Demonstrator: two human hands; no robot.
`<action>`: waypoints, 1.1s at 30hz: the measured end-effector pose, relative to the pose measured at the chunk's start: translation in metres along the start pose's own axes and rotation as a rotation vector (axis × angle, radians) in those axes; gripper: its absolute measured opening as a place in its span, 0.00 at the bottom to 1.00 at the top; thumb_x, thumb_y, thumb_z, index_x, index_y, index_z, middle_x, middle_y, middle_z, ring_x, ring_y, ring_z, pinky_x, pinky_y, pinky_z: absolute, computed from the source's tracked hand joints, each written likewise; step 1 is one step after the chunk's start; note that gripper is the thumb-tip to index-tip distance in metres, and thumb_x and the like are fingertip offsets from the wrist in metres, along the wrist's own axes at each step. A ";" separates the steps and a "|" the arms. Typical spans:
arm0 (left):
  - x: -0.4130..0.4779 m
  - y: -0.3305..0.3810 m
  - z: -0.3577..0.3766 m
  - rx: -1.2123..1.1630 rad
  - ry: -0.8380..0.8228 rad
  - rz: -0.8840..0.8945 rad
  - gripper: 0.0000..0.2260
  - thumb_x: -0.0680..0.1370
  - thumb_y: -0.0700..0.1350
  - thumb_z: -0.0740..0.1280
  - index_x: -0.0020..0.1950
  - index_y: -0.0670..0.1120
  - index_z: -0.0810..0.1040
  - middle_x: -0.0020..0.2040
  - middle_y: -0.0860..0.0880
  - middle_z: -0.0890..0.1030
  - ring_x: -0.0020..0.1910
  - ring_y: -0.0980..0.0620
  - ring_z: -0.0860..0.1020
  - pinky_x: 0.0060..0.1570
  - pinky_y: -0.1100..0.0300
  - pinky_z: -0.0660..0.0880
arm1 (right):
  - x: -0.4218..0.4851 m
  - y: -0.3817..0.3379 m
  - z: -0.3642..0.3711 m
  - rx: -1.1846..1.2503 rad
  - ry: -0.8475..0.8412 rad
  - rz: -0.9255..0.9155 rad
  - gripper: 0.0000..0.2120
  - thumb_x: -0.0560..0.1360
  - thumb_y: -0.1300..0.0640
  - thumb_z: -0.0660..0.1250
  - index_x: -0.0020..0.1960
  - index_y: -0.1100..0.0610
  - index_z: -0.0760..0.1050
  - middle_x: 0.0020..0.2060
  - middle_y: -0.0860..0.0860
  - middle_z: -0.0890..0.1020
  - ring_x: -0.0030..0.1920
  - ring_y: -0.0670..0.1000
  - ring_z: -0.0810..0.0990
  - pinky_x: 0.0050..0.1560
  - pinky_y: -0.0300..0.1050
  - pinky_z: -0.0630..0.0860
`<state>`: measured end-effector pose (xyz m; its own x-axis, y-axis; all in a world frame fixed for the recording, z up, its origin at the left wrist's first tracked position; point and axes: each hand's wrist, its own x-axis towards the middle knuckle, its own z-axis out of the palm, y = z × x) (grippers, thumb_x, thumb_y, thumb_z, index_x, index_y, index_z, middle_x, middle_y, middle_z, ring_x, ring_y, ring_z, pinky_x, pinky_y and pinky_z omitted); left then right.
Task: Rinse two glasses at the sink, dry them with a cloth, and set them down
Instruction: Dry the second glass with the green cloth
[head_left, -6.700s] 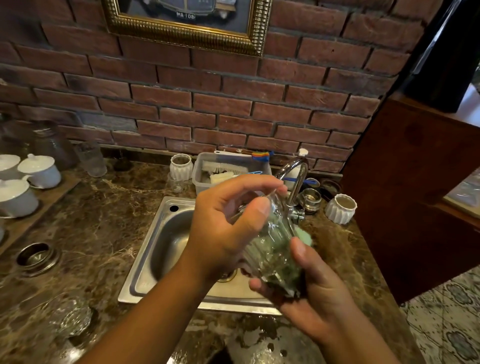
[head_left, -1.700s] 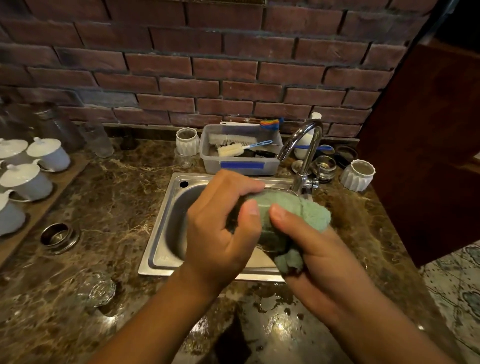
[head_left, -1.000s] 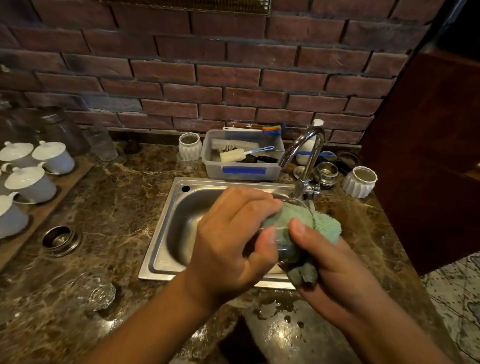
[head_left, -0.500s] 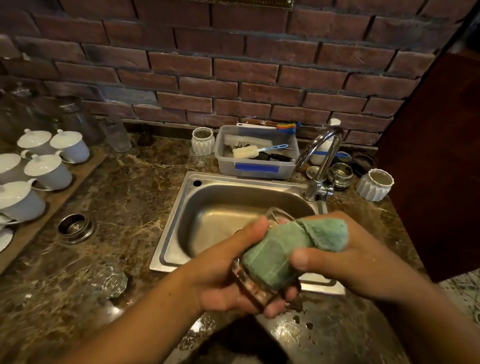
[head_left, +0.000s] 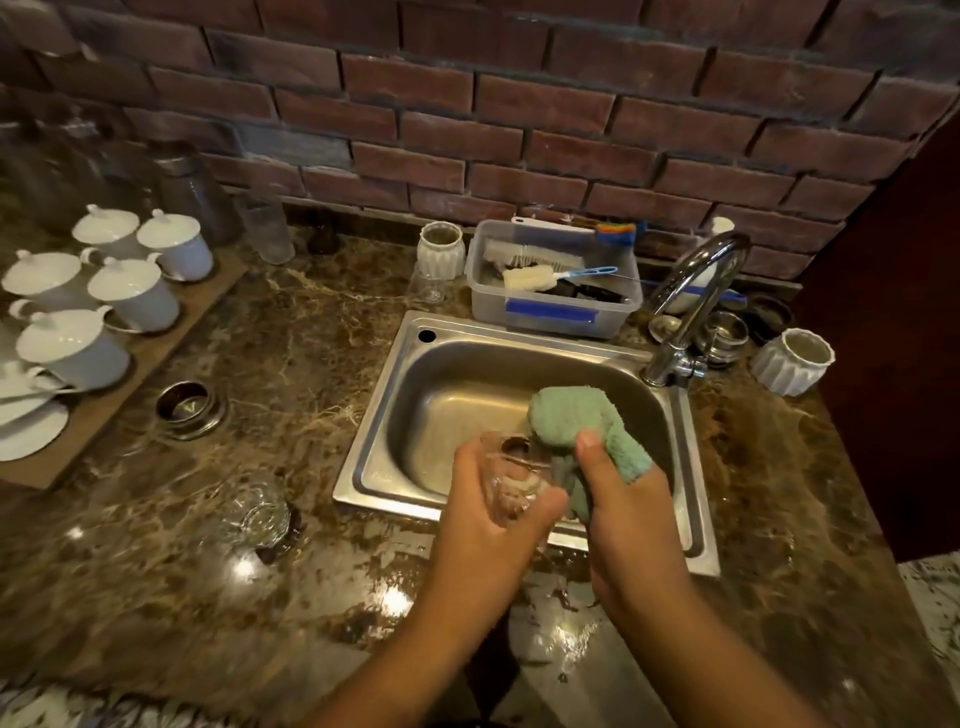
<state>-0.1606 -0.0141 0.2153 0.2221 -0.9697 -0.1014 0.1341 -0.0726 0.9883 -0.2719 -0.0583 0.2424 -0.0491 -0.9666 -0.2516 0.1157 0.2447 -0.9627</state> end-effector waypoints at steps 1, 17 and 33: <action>0.001 -0.009 -0.005 0.085 0.039 0.062 0.31 0.67 0.60 0.77 0.66 0.68 0.68 0.59 0.61 0.82 0.58 0.61 0.82 0.52 0.69 0.78 | 0.000 0.006 0.004 0.002 0.020 0.036 0.10 0.81 0.52 0.65 0.59 0.52 0.81 0.51 0.51 0.88 0.52 0.52 0.87 0.59 0.58 0.81; -0.003 -0.102 -0.126 0.279 0.047 -0.065 0.40 0.65 0.39 0.82 0.68 0.66 0.69 0.62 0.66 0.78 0.62 0.65 0.77 0.59 0.71 0.74 | 0.002 0.077 0.029 -0.071 -0.151 0.558 0.13 0.77 0.72 0.61 0.57 0.63 0.79 0.47 0.64 0.87 0.46 0.63 0.87 0.46 0.56 0.84; 0.022 -0.145 -0.193 0.357 0.152 -0.143 0.43 0.65 0.38 0.83 0.61 0.78 0.67 0.60 0.73 0.75 0.61 0.76 0.71 0.57 0.83 0.65 | 0.008 0.137 0.022 0.152 -0.078 0.889 0.22 0.75 0.77 0.55 0.67 0.68 0.73 0.61 0.69 0.80 0.58 0.66 0.82 0.56 0.57 0.80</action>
<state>0.0115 0.0205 0.0473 0.3692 -0.9005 -0.2299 -0.1640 -0.3066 0.9376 -0.2344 -0.0340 0.1109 0.1880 -0.4299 -0.8831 0.2086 0.8961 -0.3918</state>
